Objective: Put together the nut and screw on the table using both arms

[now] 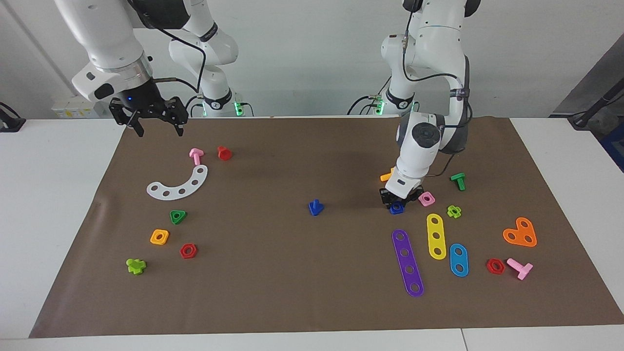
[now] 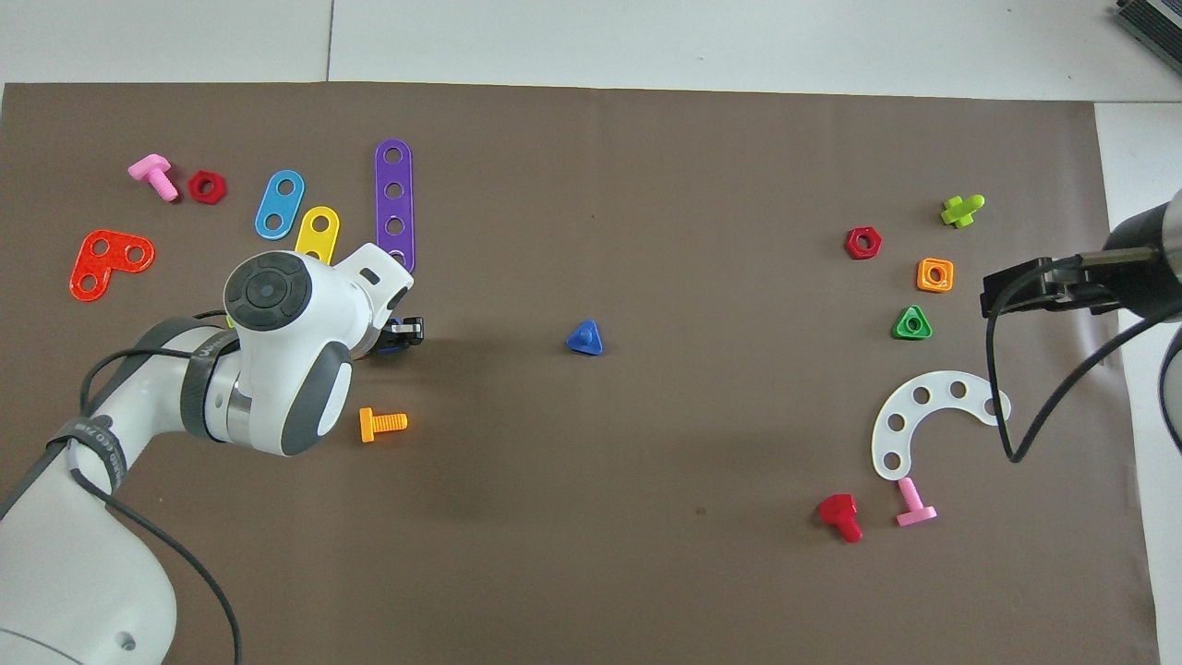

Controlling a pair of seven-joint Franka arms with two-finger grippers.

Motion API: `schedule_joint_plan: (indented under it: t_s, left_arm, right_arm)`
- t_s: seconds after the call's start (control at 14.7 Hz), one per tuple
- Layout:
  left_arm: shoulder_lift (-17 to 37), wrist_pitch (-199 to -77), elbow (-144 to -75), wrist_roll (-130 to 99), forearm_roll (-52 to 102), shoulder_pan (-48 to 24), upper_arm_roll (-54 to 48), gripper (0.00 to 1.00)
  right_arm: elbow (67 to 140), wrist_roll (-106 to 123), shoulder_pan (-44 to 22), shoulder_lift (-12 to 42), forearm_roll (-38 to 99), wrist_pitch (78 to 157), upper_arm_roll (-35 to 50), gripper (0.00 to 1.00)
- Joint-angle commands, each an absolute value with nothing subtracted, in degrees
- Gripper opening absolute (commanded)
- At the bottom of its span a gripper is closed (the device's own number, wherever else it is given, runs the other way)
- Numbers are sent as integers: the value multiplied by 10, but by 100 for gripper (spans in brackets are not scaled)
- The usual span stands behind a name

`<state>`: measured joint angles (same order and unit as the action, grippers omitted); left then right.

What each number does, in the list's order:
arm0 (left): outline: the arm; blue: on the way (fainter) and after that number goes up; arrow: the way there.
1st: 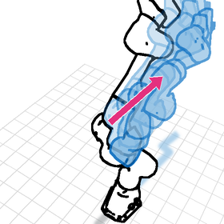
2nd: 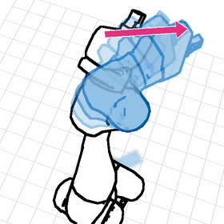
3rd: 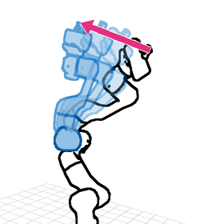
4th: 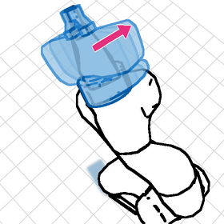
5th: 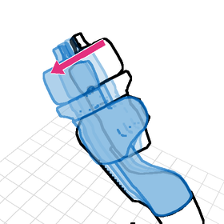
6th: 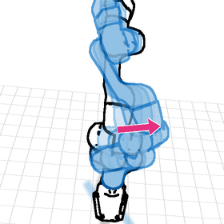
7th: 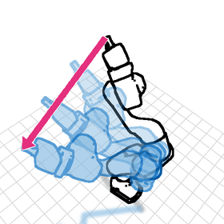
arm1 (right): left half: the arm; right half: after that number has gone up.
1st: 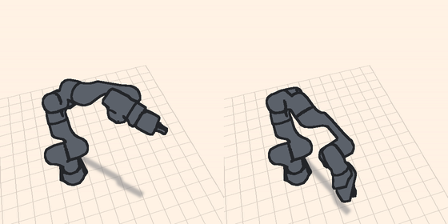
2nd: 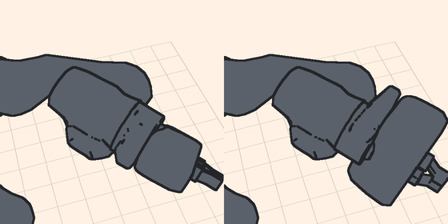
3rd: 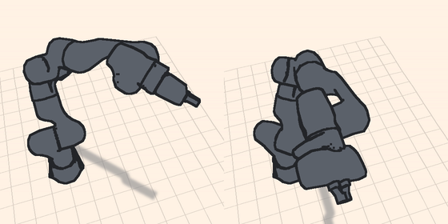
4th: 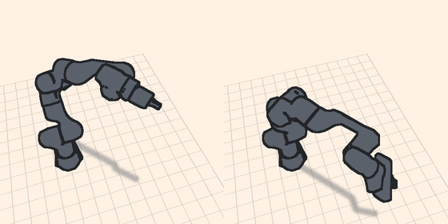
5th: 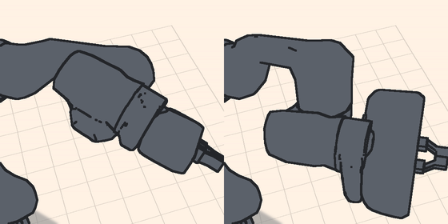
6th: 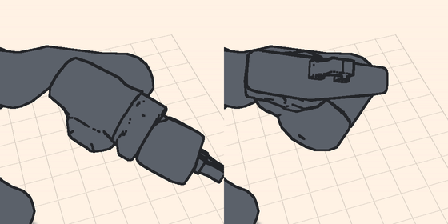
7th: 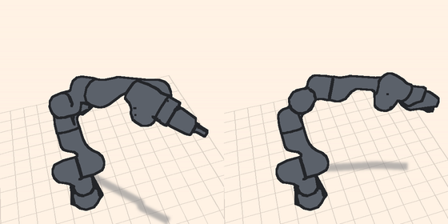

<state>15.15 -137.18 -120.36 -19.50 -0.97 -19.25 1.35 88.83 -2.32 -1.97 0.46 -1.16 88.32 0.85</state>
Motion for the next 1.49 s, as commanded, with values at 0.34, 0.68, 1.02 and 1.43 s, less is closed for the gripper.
schedule_joint_plan:
  t_s: [0.34,0.68,1.02,1.43]
  left_arm:
    - [169,-1196,-1058,-201,-16,-221,16,6]
    - [221,-1081,-909,-202,2,-282,16,6]
    - [262,-1057,-848,-214,29,-341,18,8]
    - [301,-1070,-811,-245,47,-379,17,8]
  right_arm:
    - [907,-10,-16,-11,-9,890,11,100]
    - [907,-11,-16,-11,-9,890,11,100]
    - [907,-11,-16,-11,-9,890,11,100]
    - [907,-11,-16,-11,-9,890,11,100]
